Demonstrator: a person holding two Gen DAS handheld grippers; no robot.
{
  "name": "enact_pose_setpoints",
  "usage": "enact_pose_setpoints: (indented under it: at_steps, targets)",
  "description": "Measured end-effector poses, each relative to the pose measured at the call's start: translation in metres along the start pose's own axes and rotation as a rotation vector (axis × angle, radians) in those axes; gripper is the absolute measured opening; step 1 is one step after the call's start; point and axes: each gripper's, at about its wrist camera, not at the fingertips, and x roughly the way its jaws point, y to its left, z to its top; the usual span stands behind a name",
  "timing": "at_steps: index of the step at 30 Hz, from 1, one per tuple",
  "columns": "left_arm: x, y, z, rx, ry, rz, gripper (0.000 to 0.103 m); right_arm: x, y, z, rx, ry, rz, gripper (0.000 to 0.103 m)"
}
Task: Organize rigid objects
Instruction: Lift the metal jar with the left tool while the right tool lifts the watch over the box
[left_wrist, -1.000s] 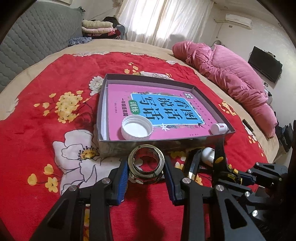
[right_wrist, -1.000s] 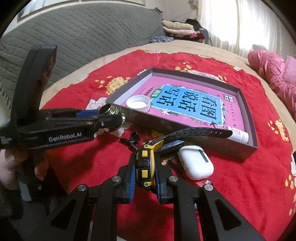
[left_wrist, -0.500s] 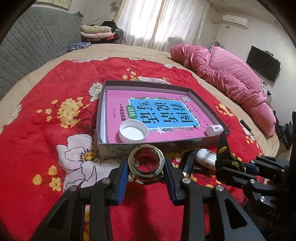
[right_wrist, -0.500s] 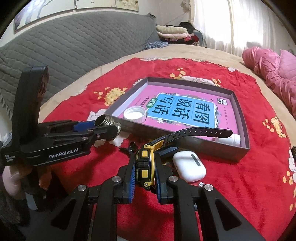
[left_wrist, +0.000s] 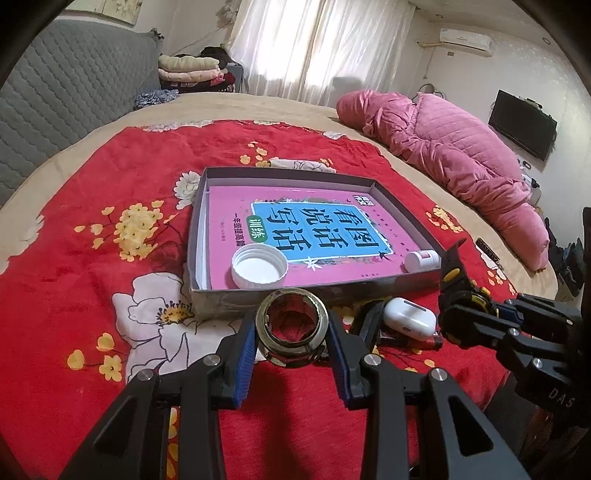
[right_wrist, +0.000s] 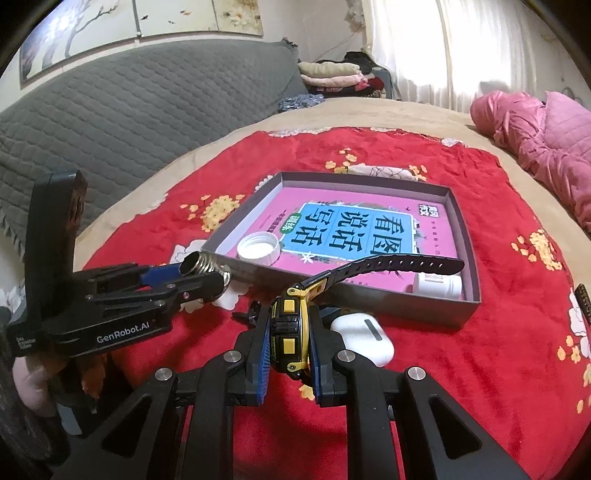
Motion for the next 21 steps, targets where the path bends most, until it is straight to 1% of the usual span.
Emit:
enact_pose_setpoints:
  at_steps: [10, 21]
  targets:
    - [-0.003, -0.007, 0.004, -0.005, -0.020, -0.011, 0.036, -0.004, -0.002, 0.009, -0.008, -0.026, -0.020, 0.017]
    - [-0.007, -0.008, 0.018, -0.044, -0.046, -0.021, 0.036, -0.011, -0.011, 0.019, 0.008, -0.059, -0.047, 0.017]
